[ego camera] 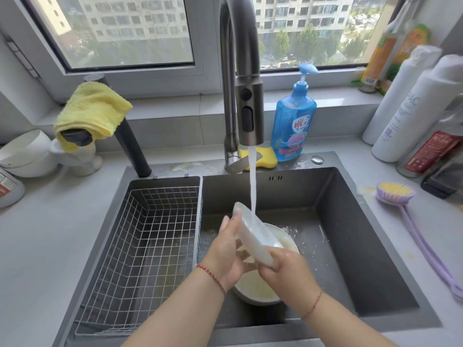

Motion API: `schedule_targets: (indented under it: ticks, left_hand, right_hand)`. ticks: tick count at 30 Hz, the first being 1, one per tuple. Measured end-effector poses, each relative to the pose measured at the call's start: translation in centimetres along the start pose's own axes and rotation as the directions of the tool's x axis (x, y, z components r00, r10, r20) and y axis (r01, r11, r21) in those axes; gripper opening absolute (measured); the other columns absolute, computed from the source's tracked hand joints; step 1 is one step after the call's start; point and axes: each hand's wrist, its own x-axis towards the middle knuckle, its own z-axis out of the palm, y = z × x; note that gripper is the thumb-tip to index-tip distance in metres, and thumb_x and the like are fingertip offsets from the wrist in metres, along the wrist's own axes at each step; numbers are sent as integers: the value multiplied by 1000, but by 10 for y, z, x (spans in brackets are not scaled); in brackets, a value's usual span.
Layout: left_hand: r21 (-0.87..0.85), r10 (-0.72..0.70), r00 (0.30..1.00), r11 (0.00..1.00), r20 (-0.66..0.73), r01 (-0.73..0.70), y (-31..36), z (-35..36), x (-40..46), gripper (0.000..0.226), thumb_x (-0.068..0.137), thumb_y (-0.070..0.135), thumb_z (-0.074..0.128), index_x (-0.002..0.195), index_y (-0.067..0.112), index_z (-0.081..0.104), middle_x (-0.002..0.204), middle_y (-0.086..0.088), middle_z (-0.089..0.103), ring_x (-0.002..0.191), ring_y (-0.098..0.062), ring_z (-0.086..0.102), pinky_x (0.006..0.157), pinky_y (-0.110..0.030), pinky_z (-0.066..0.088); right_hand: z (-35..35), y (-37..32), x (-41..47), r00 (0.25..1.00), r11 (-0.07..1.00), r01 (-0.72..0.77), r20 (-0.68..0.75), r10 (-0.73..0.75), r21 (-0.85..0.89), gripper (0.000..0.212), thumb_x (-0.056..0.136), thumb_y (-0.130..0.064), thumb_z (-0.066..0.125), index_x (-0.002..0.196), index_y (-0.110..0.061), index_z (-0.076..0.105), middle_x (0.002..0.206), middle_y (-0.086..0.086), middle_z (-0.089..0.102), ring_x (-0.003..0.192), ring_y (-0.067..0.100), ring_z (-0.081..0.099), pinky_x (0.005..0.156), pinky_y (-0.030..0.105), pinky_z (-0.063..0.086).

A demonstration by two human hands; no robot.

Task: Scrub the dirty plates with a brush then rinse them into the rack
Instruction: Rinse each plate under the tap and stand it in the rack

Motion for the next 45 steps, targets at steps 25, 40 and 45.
schedule_targets:
  ticks: [25, 40, 45]
  left_hand:
    - [-382, 186, 982, 909, 18, -165, 3, -17, -24, 41, 78, 22, 51, 104, 0, 74, 106, -24, 71, 92, -40, 68, 97, -51, 46]
    - [-381, 89, 996, 921, 6, -80, -4, -3, -14, 50, 91, 47, 53, 121, 9, 67, 134, -16, 61, 122, -35, 59, 109, -52, 39]
    - [-347, 97, 994, 935, 42, -77, -1, -7, -18, 52, 86, 40, 51, 111, 1, 74, 115, -25, 69, 98, -40, 70, 98, -52, 47]
  right_hand:
    - [-2, 20, 54, 865, 774, 131, 452, 216, -619, 72, 94, -60, 3, 152, -20, -10, 160, -2, -15, 145, 12, -20, 117, 47, -15]
    - [24, -30, 44, 892, 995, 96, 447, -74, -28, 58, 100, -44, 14, 152, -22, 5, 154, -18, -6, 140, -3, -16, 109, 14, -22]
    - [10, 15, 65, 874, 948, -51, 446, 194, -313, 65, 96, -55, 10, 153, -28, -1, 160, -10, -12, 144, 6, -18, 119, 37, -12]
